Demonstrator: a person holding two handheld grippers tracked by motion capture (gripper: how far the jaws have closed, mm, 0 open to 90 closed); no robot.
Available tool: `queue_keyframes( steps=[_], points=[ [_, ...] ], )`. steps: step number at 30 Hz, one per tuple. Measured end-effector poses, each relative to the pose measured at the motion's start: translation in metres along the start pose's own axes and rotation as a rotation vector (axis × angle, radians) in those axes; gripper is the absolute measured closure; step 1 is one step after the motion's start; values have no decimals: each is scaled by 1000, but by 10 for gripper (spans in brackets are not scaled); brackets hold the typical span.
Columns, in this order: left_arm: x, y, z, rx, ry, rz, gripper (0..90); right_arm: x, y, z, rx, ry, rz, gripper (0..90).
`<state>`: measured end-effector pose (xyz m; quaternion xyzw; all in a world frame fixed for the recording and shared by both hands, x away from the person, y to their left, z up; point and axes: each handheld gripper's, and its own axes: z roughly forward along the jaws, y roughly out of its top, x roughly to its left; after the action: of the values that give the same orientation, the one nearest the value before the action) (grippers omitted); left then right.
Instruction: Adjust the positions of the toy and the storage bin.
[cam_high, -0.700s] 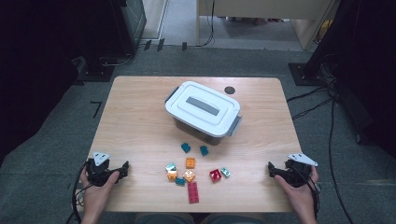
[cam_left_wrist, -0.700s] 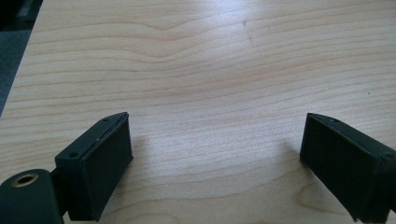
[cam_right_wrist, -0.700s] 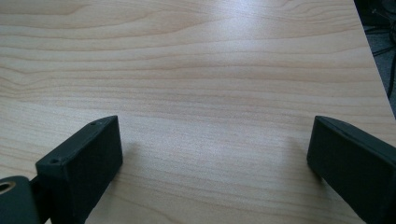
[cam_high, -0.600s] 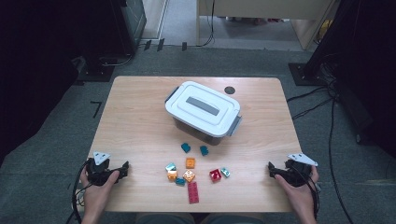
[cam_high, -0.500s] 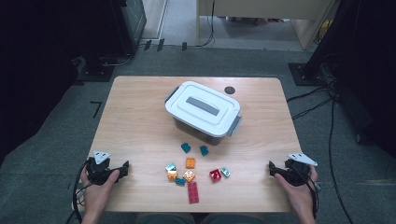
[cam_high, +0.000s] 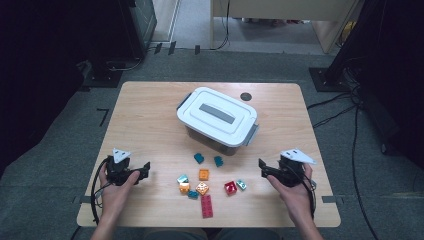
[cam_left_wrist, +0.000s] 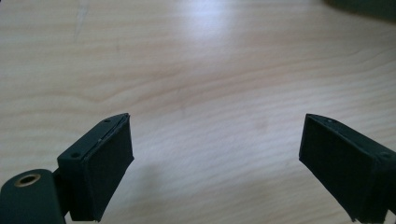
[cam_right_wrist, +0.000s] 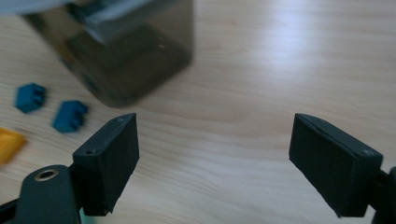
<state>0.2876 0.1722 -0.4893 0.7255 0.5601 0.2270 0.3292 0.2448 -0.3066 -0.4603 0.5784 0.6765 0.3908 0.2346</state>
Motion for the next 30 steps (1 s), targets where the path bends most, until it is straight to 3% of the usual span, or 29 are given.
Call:
queue_keyframes(
  steps=[2, 7, 12, 17, 22, 28, 30],
  points=[
    [-6, 7, 1, -10, -13, 2, 95, 18, 9, 5, -6, 36, -22, 140],
    [-21, 25, 3, -30, -35, 31, 96, 50, 26, 12, -22, 69, -81, 110],
    [-31, 38, 6, -38, -52, 45, 97, 67, 35, 20, -3, 102, -92, 38],
    [-41, 48, 9, -43, -72, 62, 97, 79, 40, 28, 4, 72, -103, 8],
    [-50, 54, 10, -45, -78, 80, 136, 79, 44, 36, 11, 17, -103, 8],
    [-52, 56, 11, -47, -97, 76, 136, 59, 44, 41, 35, -42, -78, 12],
    [-52, 56, 12, -48, -99, 73, 136, 52, 45, 42, 40, -33, -61, 8]
  ],
)
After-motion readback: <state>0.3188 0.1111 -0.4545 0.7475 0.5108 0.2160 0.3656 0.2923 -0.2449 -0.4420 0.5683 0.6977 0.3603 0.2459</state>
